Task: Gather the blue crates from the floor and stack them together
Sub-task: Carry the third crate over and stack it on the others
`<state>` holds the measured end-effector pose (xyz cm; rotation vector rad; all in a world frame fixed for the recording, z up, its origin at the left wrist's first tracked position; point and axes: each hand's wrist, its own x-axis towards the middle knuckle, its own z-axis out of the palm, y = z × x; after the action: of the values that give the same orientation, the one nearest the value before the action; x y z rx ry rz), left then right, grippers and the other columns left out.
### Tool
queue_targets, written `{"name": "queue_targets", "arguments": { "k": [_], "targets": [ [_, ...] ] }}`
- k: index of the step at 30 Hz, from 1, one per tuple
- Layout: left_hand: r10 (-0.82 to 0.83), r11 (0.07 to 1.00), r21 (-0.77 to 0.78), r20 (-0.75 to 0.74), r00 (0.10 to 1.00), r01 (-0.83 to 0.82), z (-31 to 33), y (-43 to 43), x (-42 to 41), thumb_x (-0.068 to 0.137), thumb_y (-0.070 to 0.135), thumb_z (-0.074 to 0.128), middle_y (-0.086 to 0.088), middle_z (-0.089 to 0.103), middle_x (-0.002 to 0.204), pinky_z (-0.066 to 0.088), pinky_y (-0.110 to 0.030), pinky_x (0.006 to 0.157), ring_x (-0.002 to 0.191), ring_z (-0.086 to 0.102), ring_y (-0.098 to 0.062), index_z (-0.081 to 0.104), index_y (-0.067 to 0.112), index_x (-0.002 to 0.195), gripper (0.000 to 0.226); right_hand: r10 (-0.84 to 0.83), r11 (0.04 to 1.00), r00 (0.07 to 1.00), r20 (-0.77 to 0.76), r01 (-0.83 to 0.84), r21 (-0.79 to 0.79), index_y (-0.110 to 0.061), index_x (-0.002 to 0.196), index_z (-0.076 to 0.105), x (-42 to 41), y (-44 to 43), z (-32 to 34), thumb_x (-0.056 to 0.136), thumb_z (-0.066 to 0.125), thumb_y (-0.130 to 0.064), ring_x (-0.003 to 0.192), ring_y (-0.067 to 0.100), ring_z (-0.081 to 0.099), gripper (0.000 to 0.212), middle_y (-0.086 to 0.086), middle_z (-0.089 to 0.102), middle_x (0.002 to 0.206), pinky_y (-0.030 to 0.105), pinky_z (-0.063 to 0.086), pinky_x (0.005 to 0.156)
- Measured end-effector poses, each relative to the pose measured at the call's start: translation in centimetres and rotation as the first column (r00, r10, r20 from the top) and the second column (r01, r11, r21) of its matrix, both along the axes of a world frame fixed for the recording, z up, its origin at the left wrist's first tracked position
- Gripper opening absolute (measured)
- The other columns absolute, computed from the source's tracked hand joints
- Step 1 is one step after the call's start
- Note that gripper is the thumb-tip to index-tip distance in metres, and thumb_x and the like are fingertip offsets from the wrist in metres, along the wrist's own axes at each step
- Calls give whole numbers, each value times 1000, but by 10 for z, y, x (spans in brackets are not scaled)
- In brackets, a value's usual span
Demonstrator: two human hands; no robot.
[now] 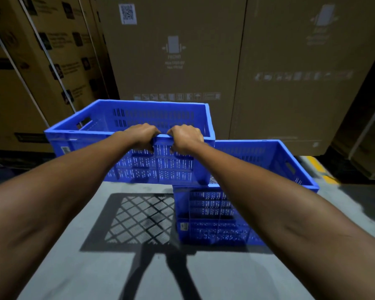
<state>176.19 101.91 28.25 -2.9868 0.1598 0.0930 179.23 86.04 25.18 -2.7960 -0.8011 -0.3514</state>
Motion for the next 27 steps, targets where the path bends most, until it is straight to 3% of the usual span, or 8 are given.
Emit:
{"name": "queue_targets", "arguments": {
  "k": [5, 10, 27],
  "targets": [
    [-4, 1000, 0, 12, 1000, 4, 0, -17, 2, 71, 26, 83, -3, 67, 96, 46, -35, 69, 84, 60, -25, 64, 22, 108, 41, -14, 1000, 1000, -19, 13, -19, -34, 105, 66, 2, -17, 2, 68, 81, -36, 90, 26, 63, 40, -1, 67, 93, 35, 40, 65],
    [1, 1000, -20, 7, 1000, -1, -2, -33, 6, 71, 26, 83, -3, 67, 96, 49, -36, 71, 81, 59, -24, 64, 24, 104, 38, -17, 1000, 998, -54, 16, -15, -34, 107, 66, 5, -33, 4, 68, 82, -39, 89, 24, 63, 42, -2, 68, 95, 36, 42, 67],
    [-76, 997, -28, -7, 997, 76, -7, -99, 32, 68, 27, 84, -1, 62, 88, 46, -36, 66, 81, 58, -25, 61, 24, 95, 35, -86, 995, 995, -49, 83, -57, -30, 87, 64, 17, -105, 3, 67, 82, -40, 74, 22, 59, 28, -4, 62, 76, 34, 41, 60]
  ]
}}
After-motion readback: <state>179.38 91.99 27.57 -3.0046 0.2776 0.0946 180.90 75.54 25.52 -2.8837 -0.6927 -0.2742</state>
